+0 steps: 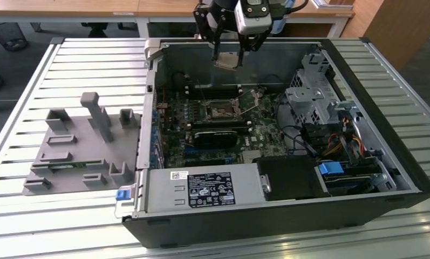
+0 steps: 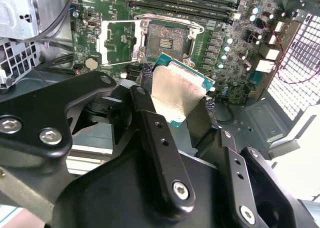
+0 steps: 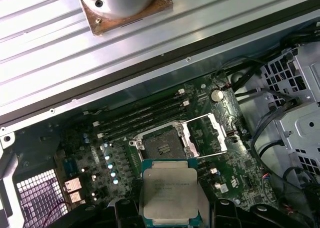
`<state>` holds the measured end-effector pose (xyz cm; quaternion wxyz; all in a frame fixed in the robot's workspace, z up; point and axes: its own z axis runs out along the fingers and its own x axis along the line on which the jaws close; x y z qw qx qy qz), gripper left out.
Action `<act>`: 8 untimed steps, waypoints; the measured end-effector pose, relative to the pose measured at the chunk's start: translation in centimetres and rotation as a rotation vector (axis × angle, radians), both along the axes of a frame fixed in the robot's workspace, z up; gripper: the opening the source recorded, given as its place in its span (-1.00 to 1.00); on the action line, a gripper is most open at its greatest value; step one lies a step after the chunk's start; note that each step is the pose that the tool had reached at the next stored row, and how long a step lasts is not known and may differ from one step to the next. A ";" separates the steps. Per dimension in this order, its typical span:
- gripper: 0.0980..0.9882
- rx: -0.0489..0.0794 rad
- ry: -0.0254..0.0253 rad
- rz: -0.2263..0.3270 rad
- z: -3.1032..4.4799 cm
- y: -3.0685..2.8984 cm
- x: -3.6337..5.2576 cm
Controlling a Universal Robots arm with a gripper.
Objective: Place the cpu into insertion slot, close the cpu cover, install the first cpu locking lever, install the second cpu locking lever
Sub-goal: 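Place the cpu into insertion slot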
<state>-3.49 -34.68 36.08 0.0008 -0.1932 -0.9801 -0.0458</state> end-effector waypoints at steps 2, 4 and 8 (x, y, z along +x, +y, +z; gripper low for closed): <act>-0.04 0.000 0.0000 -0.005 0.00 0.00 0.00; -0.04 0.000 0.0000 -0.011 0.00 0.00 0.00; -0.04 0.000 0.0000 -0.021 0.00 0.00 0.00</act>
